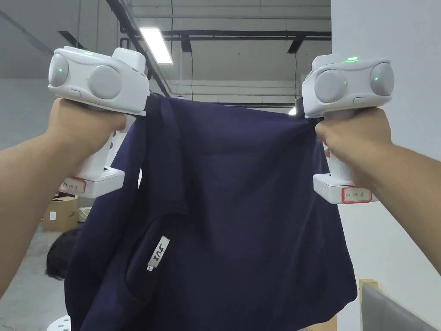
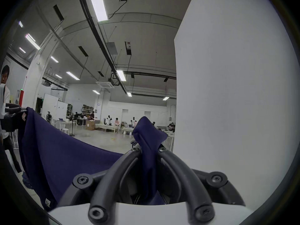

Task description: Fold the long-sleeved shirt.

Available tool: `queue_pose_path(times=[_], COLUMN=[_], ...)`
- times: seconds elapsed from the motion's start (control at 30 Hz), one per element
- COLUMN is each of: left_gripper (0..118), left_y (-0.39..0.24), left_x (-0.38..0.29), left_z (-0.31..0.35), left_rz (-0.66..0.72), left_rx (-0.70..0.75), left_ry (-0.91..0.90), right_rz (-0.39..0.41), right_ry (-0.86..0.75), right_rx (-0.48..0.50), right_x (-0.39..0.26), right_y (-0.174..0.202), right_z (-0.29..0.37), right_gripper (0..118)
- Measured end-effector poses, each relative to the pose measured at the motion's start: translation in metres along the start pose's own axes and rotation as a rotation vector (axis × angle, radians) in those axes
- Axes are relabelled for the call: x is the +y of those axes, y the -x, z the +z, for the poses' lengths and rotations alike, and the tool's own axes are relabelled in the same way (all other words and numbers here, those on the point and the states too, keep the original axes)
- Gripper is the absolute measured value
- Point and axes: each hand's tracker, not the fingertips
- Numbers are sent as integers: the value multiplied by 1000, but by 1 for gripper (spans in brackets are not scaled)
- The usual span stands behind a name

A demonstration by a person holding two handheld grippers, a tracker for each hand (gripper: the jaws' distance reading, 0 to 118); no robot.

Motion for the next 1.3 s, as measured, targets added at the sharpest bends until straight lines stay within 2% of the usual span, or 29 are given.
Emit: queue_pose_path(times=[0.37, 0.73, 0.97, 1.3], left_gripper=[6, 6, 6, 6], left_y=[-2, 1, 1, 3], left_x=[-37, -99, -173, -248], left_z=[-95, -142, -135, -64], left_rz=[-15, -19, -77, -81], left_rx=[30, 25, -26, -138], left_ry=[-31, 18, 164, 331], right_rz=[37, 62, 106, 155], right_ry=[-34, -2, 108, 213], right_rx=[-49, -45, 16, 85], right_x=[-32, -97, -164, -237], right_y=[16, 38, 47, 57], right_z=[-89, -137, -141, -74], right_gripper=[10, 10, 10, 10])
